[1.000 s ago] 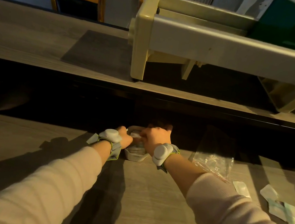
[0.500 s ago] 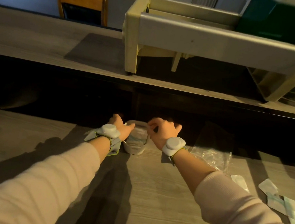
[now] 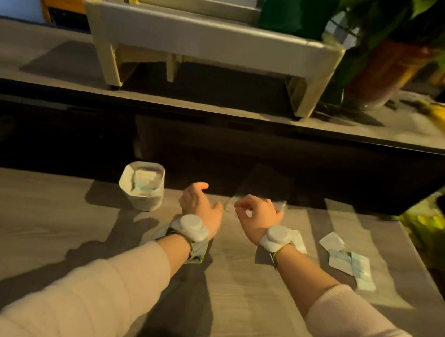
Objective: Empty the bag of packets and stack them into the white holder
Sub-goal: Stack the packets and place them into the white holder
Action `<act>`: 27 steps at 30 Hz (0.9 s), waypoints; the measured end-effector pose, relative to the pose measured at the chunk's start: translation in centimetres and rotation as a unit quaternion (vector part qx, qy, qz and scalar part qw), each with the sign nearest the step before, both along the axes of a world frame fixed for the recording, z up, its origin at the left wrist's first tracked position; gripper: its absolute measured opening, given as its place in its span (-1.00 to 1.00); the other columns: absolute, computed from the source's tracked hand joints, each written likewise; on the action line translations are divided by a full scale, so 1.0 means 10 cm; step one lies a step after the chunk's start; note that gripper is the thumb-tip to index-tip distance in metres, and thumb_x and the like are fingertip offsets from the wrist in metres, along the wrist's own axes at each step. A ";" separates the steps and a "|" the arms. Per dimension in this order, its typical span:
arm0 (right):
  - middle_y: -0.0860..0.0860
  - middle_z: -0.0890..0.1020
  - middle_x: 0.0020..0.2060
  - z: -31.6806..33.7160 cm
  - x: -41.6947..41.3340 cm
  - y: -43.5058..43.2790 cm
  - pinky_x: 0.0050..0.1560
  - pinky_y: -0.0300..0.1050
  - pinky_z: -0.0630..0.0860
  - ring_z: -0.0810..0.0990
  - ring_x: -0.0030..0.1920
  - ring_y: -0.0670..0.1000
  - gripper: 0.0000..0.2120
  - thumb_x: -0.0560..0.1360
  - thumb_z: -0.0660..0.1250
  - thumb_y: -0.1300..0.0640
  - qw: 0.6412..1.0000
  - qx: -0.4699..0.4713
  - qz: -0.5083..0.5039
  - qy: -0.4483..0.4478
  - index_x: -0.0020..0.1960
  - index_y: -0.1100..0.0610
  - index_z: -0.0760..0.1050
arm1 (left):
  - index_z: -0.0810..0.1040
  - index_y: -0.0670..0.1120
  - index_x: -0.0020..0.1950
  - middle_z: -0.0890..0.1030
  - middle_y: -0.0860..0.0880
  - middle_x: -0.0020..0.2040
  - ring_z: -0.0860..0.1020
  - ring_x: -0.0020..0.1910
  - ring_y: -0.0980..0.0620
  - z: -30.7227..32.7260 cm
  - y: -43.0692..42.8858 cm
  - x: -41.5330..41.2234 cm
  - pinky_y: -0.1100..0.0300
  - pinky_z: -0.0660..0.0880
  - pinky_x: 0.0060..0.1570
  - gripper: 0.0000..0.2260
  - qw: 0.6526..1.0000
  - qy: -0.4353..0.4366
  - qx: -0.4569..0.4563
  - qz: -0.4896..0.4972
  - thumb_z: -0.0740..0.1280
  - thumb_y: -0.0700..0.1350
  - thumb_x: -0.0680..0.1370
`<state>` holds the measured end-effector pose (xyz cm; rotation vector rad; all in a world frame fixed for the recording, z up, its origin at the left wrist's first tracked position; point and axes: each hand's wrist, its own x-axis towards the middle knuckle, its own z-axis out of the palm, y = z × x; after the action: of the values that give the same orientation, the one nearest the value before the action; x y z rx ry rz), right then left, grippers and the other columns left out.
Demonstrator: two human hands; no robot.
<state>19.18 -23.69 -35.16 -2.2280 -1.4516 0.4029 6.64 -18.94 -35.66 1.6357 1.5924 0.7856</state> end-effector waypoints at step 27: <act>-0.09 0.39 0.37 -0.87 1.73 -1.79 0.27 0.06 0.32 0.28 0.37 0.15 -0.45 0.40 0.17 0.22 0.988 -0.152 0.023 -0.031 0.31 -0.19 0.43 | 0.13 -0.03 0.53 0.11 0.04 0.56 0.09 0.54 -0.04 -0.78 -0.94 1.71 0.02 0.11 0.49 -0.53 0.867 0.289 -0.028 -0.405 0.10 0.00 0.62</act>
<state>36.48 -41.58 -43.84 -2.4648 -1.5662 0.6099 23.70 -28.35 -43.49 2.3596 1.0492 -0.2164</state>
